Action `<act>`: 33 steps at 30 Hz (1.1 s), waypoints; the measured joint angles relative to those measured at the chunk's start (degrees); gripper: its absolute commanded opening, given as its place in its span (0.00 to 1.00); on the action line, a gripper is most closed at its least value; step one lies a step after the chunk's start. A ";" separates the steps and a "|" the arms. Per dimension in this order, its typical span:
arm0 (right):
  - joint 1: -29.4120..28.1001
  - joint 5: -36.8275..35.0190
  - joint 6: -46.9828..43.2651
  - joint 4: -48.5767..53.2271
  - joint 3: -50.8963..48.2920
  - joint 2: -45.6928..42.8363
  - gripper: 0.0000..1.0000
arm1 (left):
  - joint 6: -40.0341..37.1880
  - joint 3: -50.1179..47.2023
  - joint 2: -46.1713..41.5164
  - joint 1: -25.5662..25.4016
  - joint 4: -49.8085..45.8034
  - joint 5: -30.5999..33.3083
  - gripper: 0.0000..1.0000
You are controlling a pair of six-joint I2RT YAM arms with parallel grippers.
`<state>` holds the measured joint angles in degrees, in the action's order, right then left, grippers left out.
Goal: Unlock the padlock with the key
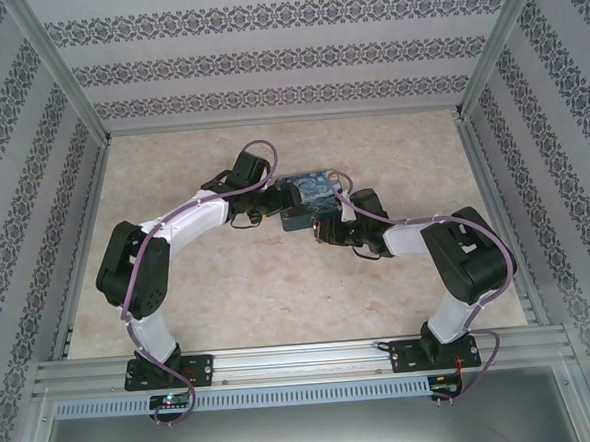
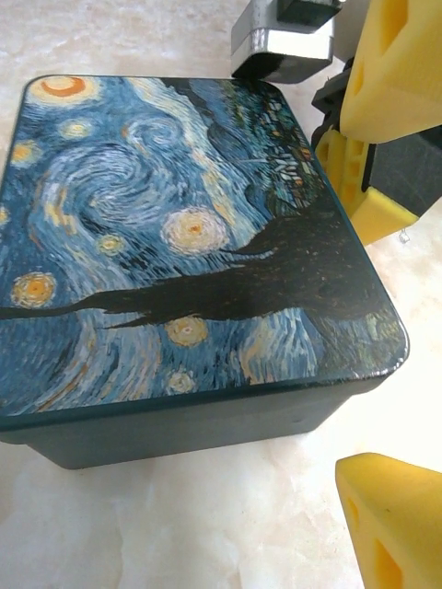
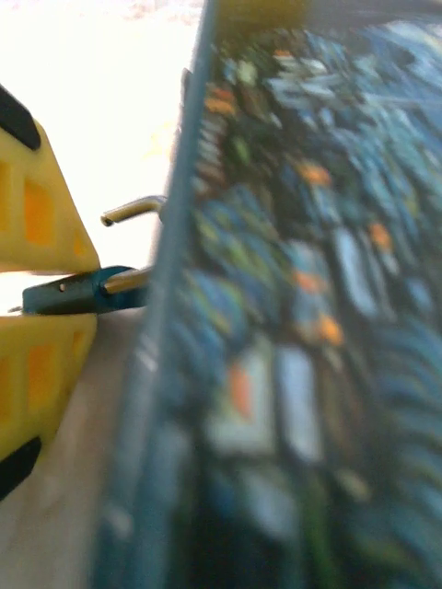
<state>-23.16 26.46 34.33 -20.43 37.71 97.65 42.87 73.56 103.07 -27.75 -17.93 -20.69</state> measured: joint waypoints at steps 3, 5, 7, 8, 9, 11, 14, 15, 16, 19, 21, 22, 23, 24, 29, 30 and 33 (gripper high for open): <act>0.02 -0.13 -0.13 -0.22 -0.04 -0.04 0.00 | -0.96 1.01 0.92 0.37 -1.49 0.68 0.88; 0.02 -0.24 0.02 -0.39 -0.35 -0.24 0.00 | -2.01 1.86 1.60 0.50 -2.51 1.57 0.88; 0.04 -0.33 0.39 -0.42 -0.76 -0.68 0.00 | -3.32 2.93 2.29 0.48 -3.98 2.78 0.88; 0.04 -0.48 0.92 -0.37 -0.98 -0.98 0.00 | -4.09 3.58 2.69 0.48 -4.85 3.48 0.89; 0.07 -0.50 1.51 -0.33 -1.22 -1.27 0.00 | -5.01 4.28 3.04 0.44 -5.70 4.39 0.89; 0.07 -0.68 2.75 -0.13 -1.49 -1.68 0.00 | -6.60 5.49 3.56 0.20 -7.23 6.36 0.90; 0.07 -1.05 4.92 0.26 -1.79 -2.43 0.00 | -8.85 7.50 4.72 -0.52 -9.33 9.75 0.90; 0.07 -1.20 5.64 0.28 -1.90 -2.69 0.00 | -9.44 7.96 5.14 -0.87 -9.75 10.67 0.90; 0.07 -1.42 6.54 0.31 -2.08 -3.02 0.00 | -10.12 8.39 5.68 -1.44 -10.14 11.91 0.91; 0.07 -1.92 9.38 0.28 -2.64 -3.69 0.00 | -11.54 8.61 6.99 -3.17 -11.06 14.91 0.91; 0.07 -2.25 11.47 0.24 -2.89 -3.87 0.00 | -12.39 9.11 7.15 -4.13 -11.15 16.68 0.91; 0.07 -2.51 12.35 0.22 -3.02 -3.89 0.00 | -12.76 9.22 7.15 -4.52 -11.23 17.46 0.91; 0.07 -2.64 13.55 0.07 -3.15 -3.91 0.00 | -12.92 9.22 7.21 -4.90 -11.23 18.12 0.91; 0.07 -2.95 14.67 -0.15 -3.32 -3.98 0.00 | -13.14 9.22 7.21 -5.22 -11.21 18.88 0.91; 0.04 -3.48 20.94 -2.62 -4.50 -4.13 0.00 | -13.38 8.94 7.21 -6.29 -10.71 21.11 0.91; 0.04 -3.63 22.38 -3.26 -4.79 -4.15 0.00 | -13.35 8.74 7.19 -6.45 -10.27 21.40 0.91; 0.04 -4.59 26.08 -4.98 -5.53 -4.24 0.00 | -13.33 8.02 7.08 -6.80 -8.96 21.73 0.91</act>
<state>-23.11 21.87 60.40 -25.41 32.18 93.41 29.54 81.58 110.15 -34.54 -26.89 1.04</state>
